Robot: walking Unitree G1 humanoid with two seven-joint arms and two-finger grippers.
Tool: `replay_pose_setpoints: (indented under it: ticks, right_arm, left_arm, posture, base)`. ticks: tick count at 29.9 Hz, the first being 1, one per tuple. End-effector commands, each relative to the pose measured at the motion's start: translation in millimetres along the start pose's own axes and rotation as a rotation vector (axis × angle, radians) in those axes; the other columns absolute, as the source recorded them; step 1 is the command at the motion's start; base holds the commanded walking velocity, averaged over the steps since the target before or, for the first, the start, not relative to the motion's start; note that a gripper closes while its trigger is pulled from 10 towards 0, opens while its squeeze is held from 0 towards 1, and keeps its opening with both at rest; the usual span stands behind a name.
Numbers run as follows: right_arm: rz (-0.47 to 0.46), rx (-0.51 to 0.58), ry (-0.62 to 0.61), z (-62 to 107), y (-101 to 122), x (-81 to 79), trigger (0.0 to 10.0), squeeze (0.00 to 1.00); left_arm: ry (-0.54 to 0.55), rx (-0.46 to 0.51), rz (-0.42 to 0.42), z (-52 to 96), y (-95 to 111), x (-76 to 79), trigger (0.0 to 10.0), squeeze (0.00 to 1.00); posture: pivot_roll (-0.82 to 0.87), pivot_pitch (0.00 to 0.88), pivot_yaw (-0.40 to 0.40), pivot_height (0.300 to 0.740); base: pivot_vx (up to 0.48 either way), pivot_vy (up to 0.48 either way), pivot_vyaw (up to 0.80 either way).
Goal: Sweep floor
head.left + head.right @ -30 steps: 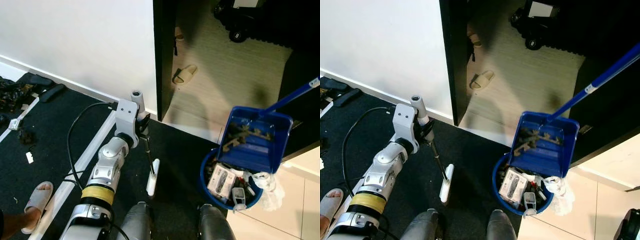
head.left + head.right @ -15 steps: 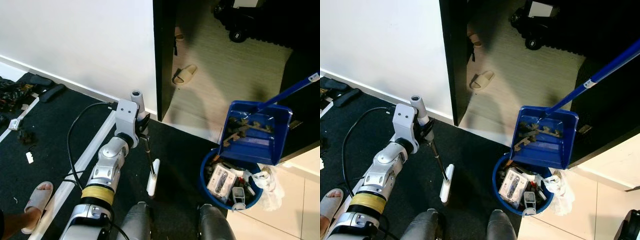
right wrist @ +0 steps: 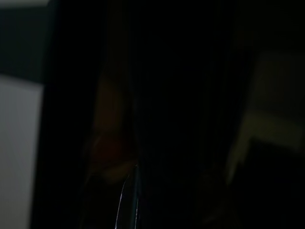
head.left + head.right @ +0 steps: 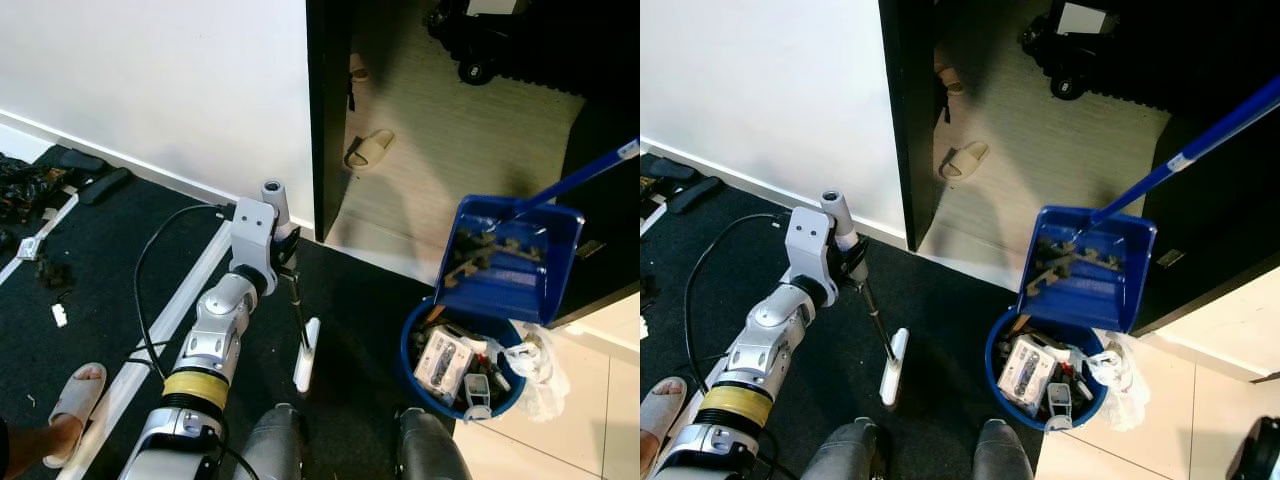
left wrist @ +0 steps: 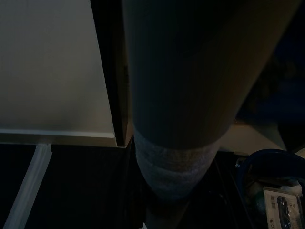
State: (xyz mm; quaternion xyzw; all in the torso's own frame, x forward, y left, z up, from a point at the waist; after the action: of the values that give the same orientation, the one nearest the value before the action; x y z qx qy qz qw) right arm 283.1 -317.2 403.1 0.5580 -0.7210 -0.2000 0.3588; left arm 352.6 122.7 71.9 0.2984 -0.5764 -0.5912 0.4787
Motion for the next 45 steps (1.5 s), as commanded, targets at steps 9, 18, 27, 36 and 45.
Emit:
replay_pose_setpoints:
  ticks: [9, 18, 27, 36, 45]
  right_arm:
    - [-0.023, 0.167, -0.039, 1.8, 37.0, 9.6, 0.0, 0.00]
    - [-0.058, 0.051, 0.106, 1.0, 17.7, -10.3, 0.0, 0.00]
    - [-0.063, -0.059, 0.234, 9.7, -3.7, -35.8, 0.0, 0.00]
    - [-0.008, -0.131, 0.324, 19.2, -16.2, -47.7, 0.0, 0.00]
    - [0.106, -0.074, 0.342, 16.2, -3.6, -48.8, 0.0, 0.00]
  left_arm:
    - [-0.011, 0.017, 0.002, -2.3, 3.2, 3.1, 10.0, 0.00]
    - [-0.013, 0.015, 0.004, -2.2, 2.9, 3.0, 10.0, 0.00]
    - [-0.015, 0.015, 0.003, -2.5, 3.0, 3.4, 10.0, 0.00]
    - [-0.017, 0.013, -0.001, -1.7, 2.3, 3.3, 10.0, 0.00]
    - [-0.015, 0.015, -0.005, -2.7, 3.5, 3.0, 10.0, 0.00]
  posture:
    - [0.00, 0.090, -0.002, 0.740]
    - [0.00, 0.087, -0.005, 0.740]
    - [0.00, 0.081, -0.006, 0.740]
    - [0.00, 0.079, -0.001, 0.740]
    - [0.01, 0.081, 0.002, 0.740]
  base:
    - [0.000, 0.000, 0.00]
    - [0.000, 0.000, 0.00]
    - [0.000, 0.000, 0.00]
    - [0.000, 0.000, 0.00]
    - [0.000, 0.000, 0.00]
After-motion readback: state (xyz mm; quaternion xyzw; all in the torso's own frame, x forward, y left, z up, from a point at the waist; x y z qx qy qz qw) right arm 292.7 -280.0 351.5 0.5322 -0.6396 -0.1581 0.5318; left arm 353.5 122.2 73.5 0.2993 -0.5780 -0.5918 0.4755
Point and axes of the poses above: a point about 5 cm out from each wrist's last joint towards the gripper, its own z axis pointing back from the gripper into the wrist, its own y axis along the axis of the wrist's last joint, x = y × z, the point moved 5 cm from there along -z, pointing out of the wrist towards the gripper, and after that the axes turned 12 degrees about z, right-handed, at the moved point
